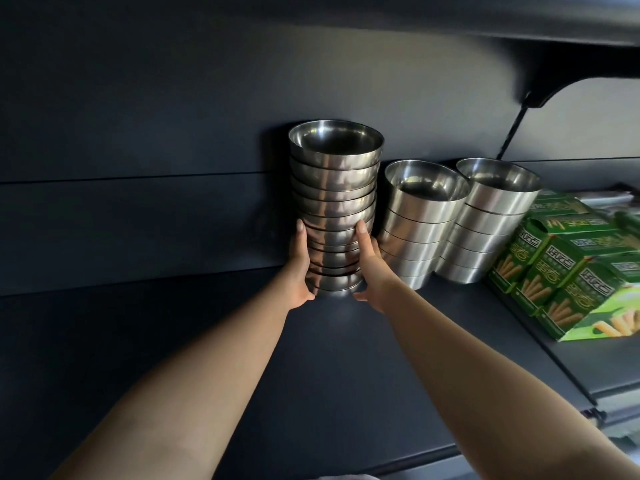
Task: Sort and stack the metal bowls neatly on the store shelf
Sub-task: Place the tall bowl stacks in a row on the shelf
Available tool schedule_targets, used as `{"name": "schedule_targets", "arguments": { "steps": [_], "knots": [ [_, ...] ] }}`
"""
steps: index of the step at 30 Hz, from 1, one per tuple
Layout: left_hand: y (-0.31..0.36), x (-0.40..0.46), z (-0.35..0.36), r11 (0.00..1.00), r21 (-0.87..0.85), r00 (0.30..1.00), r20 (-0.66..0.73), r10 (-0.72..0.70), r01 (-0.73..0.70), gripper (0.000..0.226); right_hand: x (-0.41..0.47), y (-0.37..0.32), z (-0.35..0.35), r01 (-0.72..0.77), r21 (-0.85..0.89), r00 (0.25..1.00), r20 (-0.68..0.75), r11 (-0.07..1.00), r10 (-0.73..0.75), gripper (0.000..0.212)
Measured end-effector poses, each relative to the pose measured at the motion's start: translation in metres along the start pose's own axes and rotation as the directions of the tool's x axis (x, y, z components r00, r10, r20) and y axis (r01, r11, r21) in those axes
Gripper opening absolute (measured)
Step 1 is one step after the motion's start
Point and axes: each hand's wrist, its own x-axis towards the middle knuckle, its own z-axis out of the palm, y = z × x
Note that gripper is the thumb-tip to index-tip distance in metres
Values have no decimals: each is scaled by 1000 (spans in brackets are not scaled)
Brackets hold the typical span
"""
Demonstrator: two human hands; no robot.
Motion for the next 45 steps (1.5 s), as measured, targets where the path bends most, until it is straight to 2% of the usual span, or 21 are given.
{"name": "schedule_targets", "arguments": {
  "steps": [7, 10, 15, 21, 28, 33, 36, 37, 39, 42, 45],
  "knots": [
    [4, -3, -6, 997, 66, 999, 31, -39, 36, 69, 4, 6, 5, 36, -44, 996, -75, 998, -39, 97],
    [4, -4, -10, 996, 70, 995, 83, -56, 50, 85, 7, 7, 6, 40, -43, 996, -79, 998, -44, 97],
    [2, -4, -8, 997, 47, 997, 55, -58, 56, 79, 6, 16, 6, 79, 14, 994, -74, 997, -78, 91],
    [-6, -5, -6, 1000, 0, 999, 51, -14, 14, 104, -2, 23, 7, 117, 95, 993, -27, 989, -115, 81],
    [-9, -7, -2, 990, -74, 993, -9, 122, -122, 86, -5, 22, 4, 102, 62, 994, -36, 993, -100, 76],
    [-7, -10, -2, 985, -67, 987, 3, 159, -158, 73, 0, 23, 7, 111, 86, 993, -59, 990, -106, 94],
    [-7, -7, -8, 981, -80, 984, 3, 177, -176, 68, 3, 27, 6, 109, 115, 992, -83, 987, -100, 133],
    [-7, -7, -10, 980, -82, 983, -4, 182, -182, 67, 8, 31, 4, 106, 122, 992, -87, 987, -96, 139],
    [-10, -7, -14, 979, -94, 984, 10, 181, -179, 68, 4, 31, 3, 106, 110, 992, -84, 988, -97, 130],
    [-15, -16, -15, 985, -48, 986, 0, 166, -166, 62, -13, 26, 2, 160, 51, 982, -111, 986, -153, 78],
    [-17, -28, -25, 970, 169, 967, -157, 200, -173, 55, -25, 33, -5, 246, -16, 943, -227, 969, -243, 50]
  ]
}}
